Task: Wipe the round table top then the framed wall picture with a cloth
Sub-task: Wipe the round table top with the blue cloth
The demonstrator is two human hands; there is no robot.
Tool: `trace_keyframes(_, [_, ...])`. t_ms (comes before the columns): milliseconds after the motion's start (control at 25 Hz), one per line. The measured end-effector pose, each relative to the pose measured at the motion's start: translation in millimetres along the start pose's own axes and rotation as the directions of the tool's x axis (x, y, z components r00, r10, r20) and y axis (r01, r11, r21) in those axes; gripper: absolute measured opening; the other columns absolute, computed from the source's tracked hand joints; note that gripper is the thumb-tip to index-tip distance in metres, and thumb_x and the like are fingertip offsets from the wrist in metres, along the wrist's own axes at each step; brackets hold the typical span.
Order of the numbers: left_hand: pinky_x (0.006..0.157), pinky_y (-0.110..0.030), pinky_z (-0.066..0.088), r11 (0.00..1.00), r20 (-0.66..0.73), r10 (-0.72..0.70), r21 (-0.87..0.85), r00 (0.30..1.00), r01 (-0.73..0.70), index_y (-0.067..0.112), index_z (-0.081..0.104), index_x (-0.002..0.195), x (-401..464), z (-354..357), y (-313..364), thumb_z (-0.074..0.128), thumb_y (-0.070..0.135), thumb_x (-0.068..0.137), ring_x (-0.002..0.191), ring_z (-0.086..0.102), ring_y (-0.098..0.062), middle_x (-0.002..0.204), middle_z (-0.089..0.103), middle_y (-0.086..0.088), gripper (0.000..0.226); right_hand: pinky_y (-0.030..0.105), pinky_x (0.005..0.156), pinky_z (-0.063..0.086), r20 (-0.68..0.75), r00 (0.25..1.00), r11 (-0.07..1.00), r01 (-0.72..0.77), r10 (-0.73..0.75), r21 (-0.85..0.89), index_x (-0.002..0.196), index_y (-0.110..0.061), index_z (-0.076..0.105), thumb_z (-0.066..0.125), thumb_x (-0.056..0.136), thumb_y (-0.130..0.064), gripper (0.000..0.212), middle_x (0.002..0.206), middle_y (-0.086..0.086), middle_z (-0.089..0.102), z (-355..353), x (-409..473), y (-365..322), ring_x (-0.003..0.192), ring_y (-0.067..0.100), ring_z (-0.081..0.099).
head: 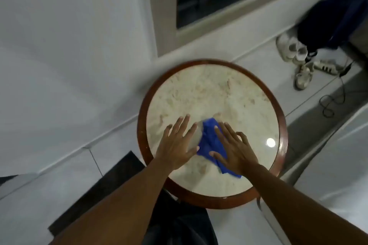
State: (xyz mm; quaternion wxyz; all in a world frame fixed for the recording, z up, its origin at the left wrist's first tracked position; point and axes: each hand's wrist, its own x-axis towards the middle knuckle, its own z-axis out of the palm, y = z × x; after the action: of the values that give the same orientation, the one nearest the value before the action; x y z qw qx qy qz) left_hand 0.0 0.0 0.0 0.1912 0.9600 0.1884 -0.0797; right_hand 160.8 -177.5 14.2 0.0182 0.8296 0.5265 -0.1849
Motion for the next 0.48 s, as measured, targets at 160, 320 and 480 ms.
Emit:
trace_keyframes(160, [0.121,-0.056,0.012,0.994,-0.129,0.021,0.113,0.991,-0.006,0.021,0.02,0.157,29,102,1,0.035,0.064,0.095,0.154,0.007,-0.028,0.168,0.01,-0.012,0.077,0.04,0.114,0.023,-0.081,0.996,0.999,0.019,-0.023,-0.05,0.158,-0.016,0.006,0.026,0.095,-0.069,0.085,0.166,0.007,-0.005,84,22,28,0.152,0.022,0.004])
trace_keyframes(320, [0.121,-0.053,-0.005,0.986,-0.223,-0.005,0.16,0.975,0.042,0.021,0.015,0.158,44,131,-1,0.027,0.066,0.096,0.155,0.001,-0.028,0.168,0.009,-0.011,0.078,0.034,0.11,0.027,-0.29,0.956,0.998,0.052,-0.043,0.023,0.154,-0.01,0.025,0.042,0.103,-0.033,0.059,0.163,0.011,0.019,109,27,32,0.149,0.023,0.024])
trace_keyframes(480, [0.121,-0.056,0.005,0.986,-0.18,-0.036,0.154,0.983,0.064,0.023,0.007,0.159,38,97,10,0.036,0.062,0.095,0.155,-0.002,-0.027,0.169,0.003,-0.01,0.08,0.043,0.107,0.038,-0.343,0.936,0.981,-0.016,0.083,0.194,0.149,-0.002,0.034,0.058,0.096,-0.007,0.058,0.156,0.012,0.033,94,27,16,0.142,0.027,0.037])
